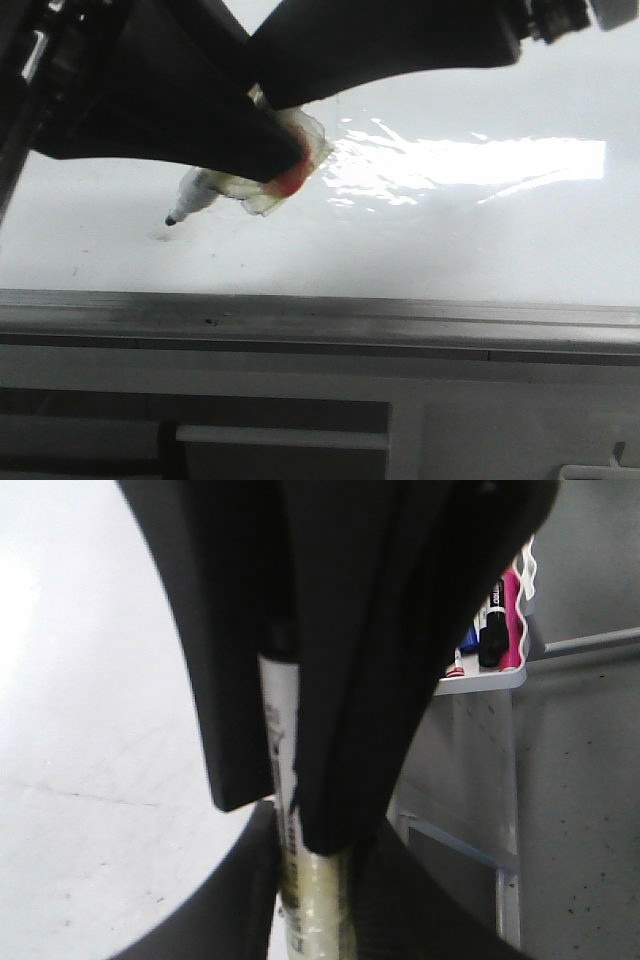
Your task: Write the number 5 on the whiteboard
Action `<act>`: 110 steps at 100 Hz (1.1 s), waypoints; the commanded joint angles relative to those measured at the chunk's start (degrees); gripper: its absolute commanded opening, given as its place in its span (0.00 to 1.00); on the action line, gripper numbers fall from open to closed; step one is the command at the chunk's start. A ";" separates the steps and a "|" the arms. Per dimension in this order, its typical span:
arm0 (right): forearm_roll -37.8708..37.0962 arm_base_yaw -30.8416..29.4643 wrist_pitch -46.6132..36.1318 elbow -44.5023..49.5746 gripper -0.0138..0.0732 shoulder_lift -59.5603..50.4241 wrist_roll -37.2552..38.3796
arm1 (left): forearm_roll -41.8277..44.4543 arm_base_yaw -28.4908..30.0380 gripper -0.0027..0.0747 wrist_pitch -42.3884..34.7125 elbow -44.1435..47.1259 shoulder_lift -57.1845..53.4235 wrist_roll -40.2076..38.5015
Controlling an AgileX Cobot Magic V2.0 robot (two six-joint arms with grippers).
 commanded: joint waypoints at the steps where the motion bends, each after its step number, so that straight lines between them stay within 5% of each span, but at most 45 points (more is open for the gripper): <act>1: 1.61 0.08 -1.90 -2.00 0.08 -1.29 -0.12 | -4.33 -0.31 0.02 -5.31 -2.03 -1.24 0.64; 10: 1.51 0.08 -1.90 -2.00 0.08 -1.29 -0.12 | -6.30 -0.31 0.15 -6.26 -2.03 -1.24 0.64; 25: 1.04 0.08 -3.62 -2.00 0.08 -2.16 -0.12 | -9.46 -0.20 0.65 -7.57 -2.03 -1.24 0.64; 37: 1.04 0.08 -5.27 -2.00 0.08 -3.15 -0.12 | -9.54 -0.20 0.87 -9.07 -2.03 -1.33 0.64; 62: -0.15 -3.27 -5.30 -2.00 0.08 -6.86 -0.12 | -9.72 0.28 0.82 -10.06 -2.03 -5.23 0.07; 83: -3.44 -11.03 0.87 -1.90 0.08 -11.21 -0.12 | -10.59 7.70 0.72 -10.06 -0.64 -12.78 -14.11; 98: -7.58 -15.56 3.62 -1.90 0.09 -12.88 -0.12 | -11.54 15.02 0.55 -10.06 3.58 -18.41 -27.77; 110: -9.87 -16.22 2.93 -1.90 0.09 -12.88 -0.12 | -15.72 19.16 0.35 -10.06 7.81 -22.10 -29.62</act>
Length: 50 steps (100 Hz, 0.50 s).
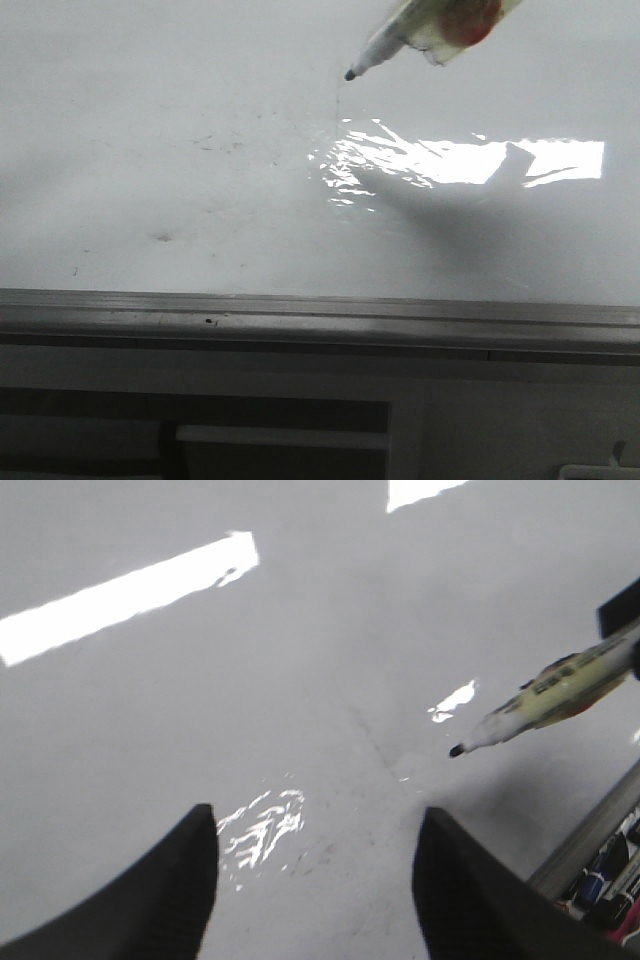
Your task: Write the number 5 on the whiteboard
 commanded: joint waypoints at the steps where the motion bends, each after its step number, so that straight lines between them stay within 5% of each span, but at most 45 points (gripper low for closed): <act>1: -1.55 -0.68 -3.15 -1.90 0.09 -0.63 -0.12 | -3.68 2.45 0.33 -3.58 0.96 -2.49 -2.69; 16: -4.37 -0.68 -4.71 -2.00 0.09 1.29 -0.12 | -5.36 3.46 0.00 -4.27 3.57 -3.36 -2.69; 50: -5.55 -0.68 -9.76 -2.10 0.09 3.94 -0.12 | -5.51 3.24 0.01 -4.27 3.57 -3.36 -2.69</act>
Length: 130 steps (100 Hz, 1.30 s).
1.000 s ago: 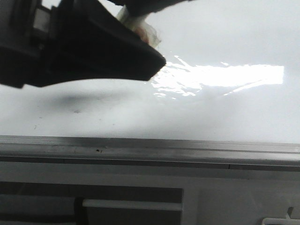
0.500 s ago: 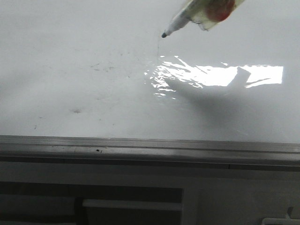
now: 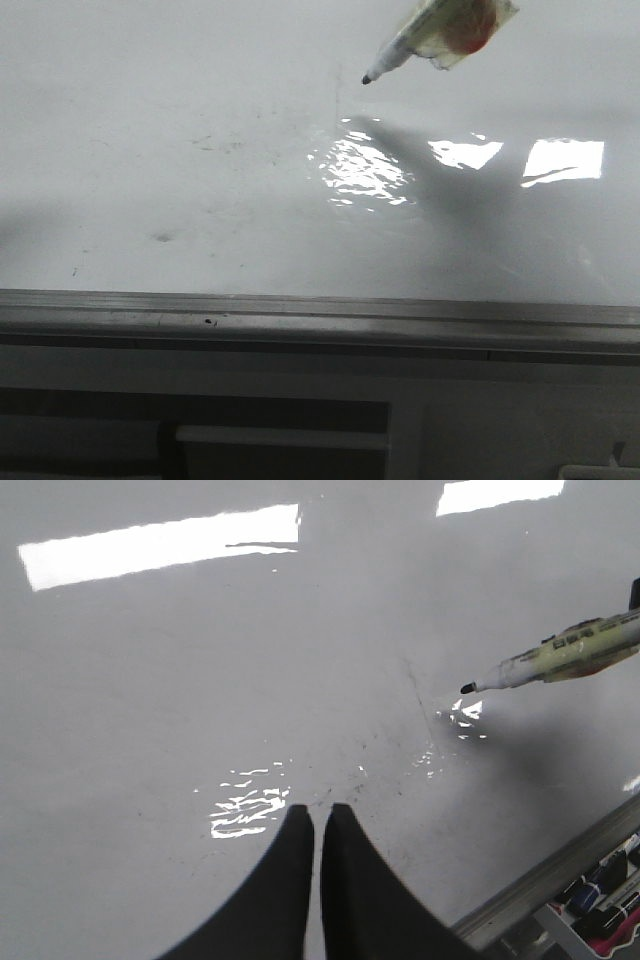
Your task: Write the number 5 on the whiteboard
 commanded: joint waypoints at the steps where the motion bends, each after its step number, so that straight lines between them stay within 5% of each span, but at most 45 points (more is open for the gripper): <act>1: -0.20 -0.28 -5.12 -2.10 0.09 0.28 -0.12 | -0.97 -0.04 0.01 -3.38 -1.56 -0.35 -0.53; 31: -0.42 -0.85 -8.99 -2.10 0.09 2.37 -0.12 | -0.97 -0.04 0.01 -3.38 -1.56 -0.35 -0.53; 130: 1.34 -1.02 2.07 -0.93 0.10 4.67 0.51 | -1.07 -0.04 0.01 -3.38 -1.56 -0.35 -0.53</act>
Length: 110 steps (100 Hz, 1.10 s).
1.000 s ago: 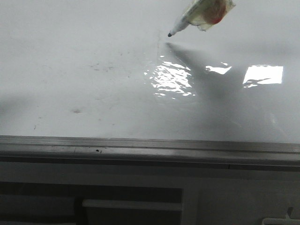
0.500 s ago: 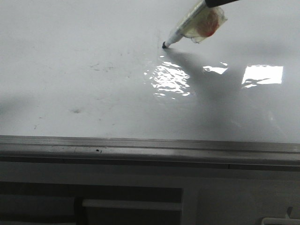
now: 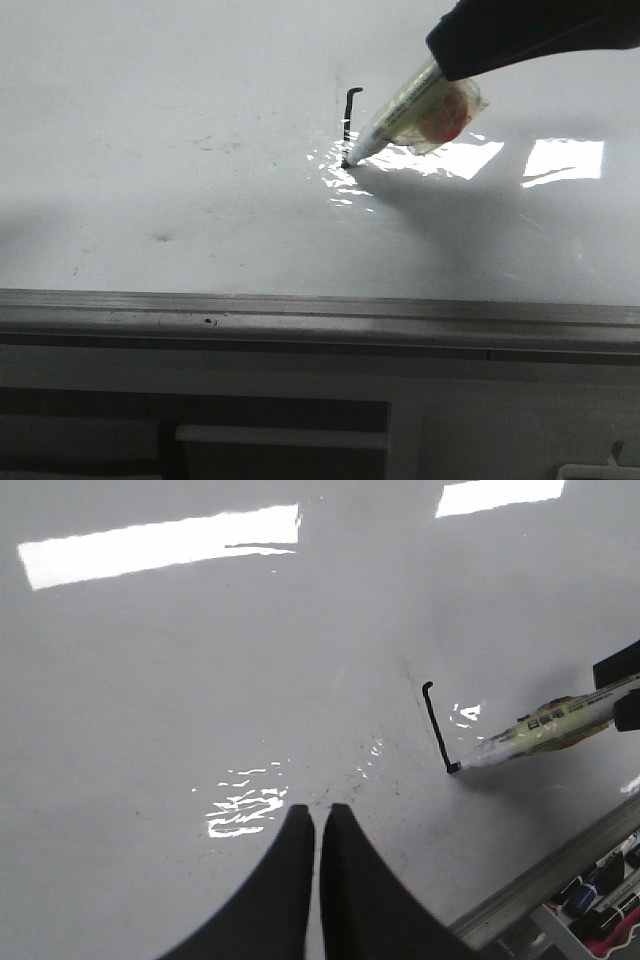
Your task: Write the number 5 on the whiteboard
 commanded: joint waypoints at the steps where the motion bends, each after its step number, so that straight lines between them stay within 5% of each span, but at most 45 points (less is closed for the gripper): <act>1: -0.21 -0.20 -2.35 -0.91 0.10 0.11 0.02 | -0.89 -0.04 0.01 -3.38 -1.56 -0.35 -0.50; 70: -1.63 -5.44 -0.13 3.88 0.10 -5.42 2.46 | -0.89 -0.04 0.01 -4.21 -1.56 -0.35 -0.39; 110: 1.31 2.42 -6.45 5.30 0.10 -1.07 2.46 | -0.89 -0.04 0.01 -4.83 -1.56 -0.35 -0.39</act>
